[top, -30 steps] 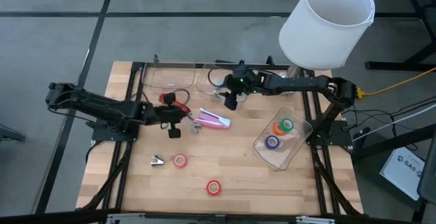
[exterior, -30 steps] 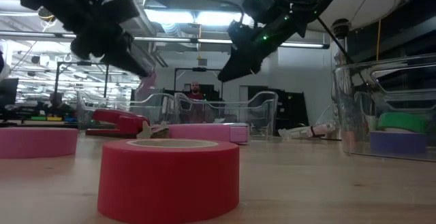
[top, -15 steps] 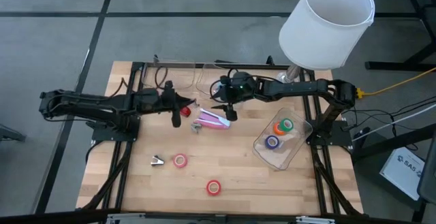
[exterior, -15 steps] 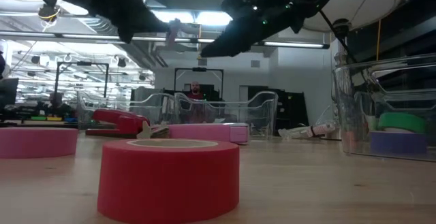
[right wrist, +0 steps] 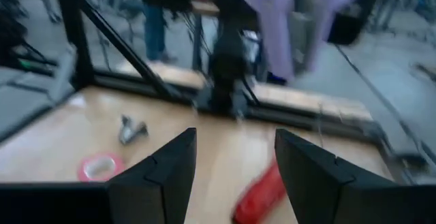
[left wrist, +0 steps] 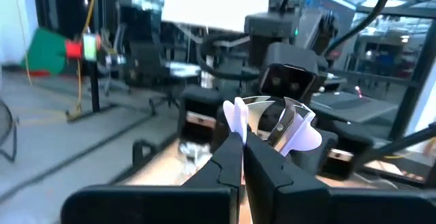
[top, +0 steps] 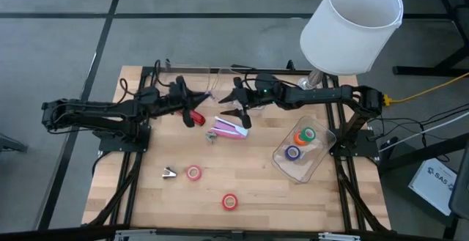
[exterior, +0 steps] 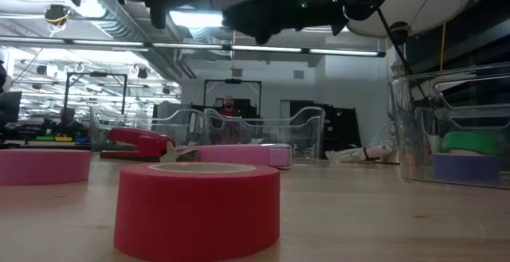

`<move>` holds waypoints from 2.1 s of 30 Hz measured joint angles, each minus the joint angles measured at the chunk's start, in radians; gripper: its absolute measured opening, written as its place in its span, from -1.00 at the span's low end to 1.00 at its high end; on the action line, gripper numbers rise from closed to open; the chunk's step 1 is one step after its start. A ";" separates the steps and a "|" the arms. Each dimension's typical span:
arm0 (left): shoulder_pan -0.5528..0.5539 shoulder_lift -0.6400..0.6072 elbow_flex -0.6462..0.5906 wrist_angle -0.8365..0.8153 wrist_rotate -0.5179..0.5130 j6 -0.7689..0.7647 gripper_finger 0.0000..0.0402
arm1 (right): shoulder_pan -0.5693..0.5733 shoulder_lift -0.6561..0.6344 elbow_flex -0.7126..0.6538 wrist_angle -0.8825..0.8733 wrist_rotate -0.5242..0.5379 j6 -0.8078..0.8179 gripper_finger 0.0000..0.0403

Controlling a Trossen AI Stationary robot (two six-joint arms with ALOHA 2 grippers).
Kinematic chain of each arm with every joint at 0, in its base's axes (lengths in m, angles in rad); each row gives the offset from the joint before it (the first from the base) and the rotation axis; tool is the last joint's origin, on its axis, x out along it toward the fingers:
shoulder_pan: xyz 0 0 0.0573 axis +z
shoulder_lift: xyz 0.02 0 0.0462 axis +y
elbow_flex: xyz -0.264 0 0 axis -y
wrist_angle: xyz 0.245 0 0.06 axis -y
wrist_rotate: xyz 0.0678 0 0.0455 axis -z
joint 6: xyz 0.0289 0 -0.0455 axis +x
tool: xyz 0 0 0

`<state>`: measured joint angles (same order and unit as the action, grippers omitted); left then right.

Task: Pick and place Stapler, Stapler remover, tape
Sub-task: Put the purple staple remover into the top right transparent bin

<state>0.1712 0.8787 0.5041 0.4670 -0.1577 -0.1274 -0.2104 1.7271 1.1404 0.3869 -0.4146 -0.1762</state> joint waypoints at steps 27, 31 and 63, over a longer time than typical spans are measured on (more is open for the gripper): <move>0.001 0.000 0.000 -0.128 -0.032 -0.076 -0.99 | 0.019 0.000 0.000 0.140 0.055 0.015 -0.10; 0.009 0.000 0.000 -0.128 -0.027 -0.072 -0.99 | 0.018 0.000 0.000 0.140 0.056 0.012 -0.34; 0.011 0.005 0.000 -0.126 -0.008 0.036 -0.44 | 0.017 -0.016 0.014 0.020 0.079 0.050 -1.00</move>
<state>0.1822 0.8837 0.5041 0.3409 -0.1658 -0.0910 -0.1936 1.7108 1.1545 0.4065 -0.3352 -0.1258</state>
